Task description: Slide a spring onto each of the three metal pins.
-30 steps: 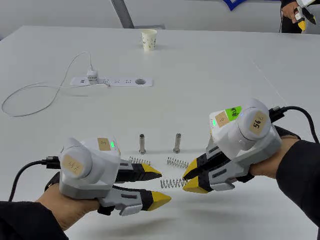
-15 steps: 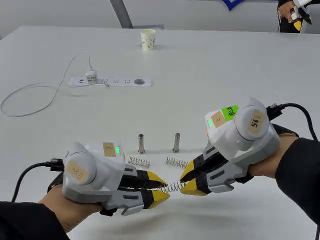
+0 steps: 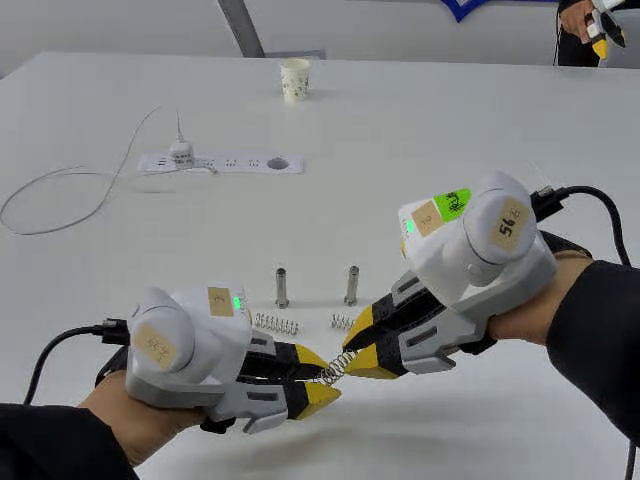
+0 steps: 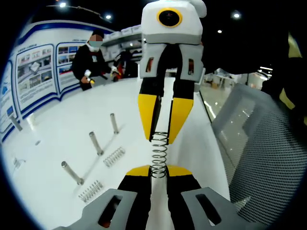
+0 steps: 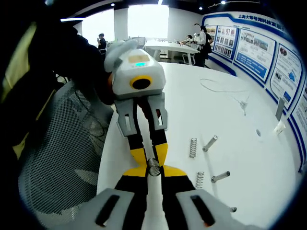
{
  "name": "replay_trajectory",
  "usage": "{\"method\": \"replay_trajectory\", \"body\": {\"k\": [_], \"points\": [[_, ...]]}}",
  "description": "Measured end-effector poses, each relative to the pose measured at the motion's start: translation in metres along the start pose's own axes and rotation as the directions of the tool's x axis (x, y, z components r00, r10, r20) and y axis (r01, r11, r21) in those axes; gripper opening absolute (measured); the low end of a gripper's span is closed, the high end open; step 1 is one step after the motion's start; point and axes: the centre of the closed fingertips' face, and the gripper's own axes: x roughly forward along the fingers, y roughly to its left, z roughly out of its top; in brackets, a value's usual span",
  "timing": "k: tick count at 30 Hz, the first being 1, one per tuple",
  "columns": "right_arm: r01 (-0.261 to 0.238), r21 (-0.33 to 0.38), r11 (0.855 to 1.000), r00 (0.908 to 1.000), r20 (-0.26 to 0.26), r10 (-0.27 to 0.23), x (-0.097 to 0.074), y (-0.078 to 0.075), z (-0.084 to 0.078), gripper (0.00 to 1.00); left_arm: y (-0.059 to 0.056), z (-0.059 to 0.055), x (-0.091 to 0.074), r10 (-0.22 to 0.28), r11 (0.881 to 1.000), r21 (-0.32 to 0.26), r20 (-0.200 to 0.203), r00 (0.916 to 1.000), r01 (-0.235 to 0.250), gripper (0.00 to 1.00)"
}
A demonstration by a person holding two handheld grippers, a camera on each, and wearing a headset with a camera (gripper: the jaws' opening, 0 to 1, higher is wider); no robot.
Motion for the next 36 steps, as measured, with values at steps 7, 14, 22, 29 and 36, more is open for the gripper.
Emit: {"method": "replay_trajectory", "body": {"k": [7, 14, 22, 29, 36], "points": [[-0.009, 0.004, 1.0, 0.9999, -0.012, 0.009, 0.0, 0.002, 0.002, 0.12, -0.003, 0.001, 0.001, -0.01, 1.0, 0.003, 0.002, 0.9999, 0.01, 0.1], [-0.022, 0.03, 0.999, 0.9991, -0.037, 0.024, 0.003, 0.003, -0.002, 0.14, -0.003, 0.005, 0.001, -0.012, 1.0, 0.007, 0.017, 0.9998, 0.012, 0.1], [-0.028, 0.031, 0.999, 0.9977, -0.061, 0.03, 0.006, 0.004, -0.005, 0.13, -0.004, 0.005, 0.003, -0.007, 1.0, 0.028, 0.001, 1.0, 0.007, 0.1], [-0.03, 0.031, 0.999, 0.9959, -0.085, 0.033, 0.008, 0.005, -0.009, 0.12, -0.005, 0.004, 0.005, -0.002, 0.999, 0.054, -0.026, 0.9997, 0.004, 0.1], [-0.028, 0.033, 0.999, 0.9956, -0.089, 0.03, 0.006, 0.004, -0.008, 0.12, -0.003, 0.006, 0.004, 0.001, 1.0, 0.03, -0.003, 1.0, -0.001, 0.11]]}}
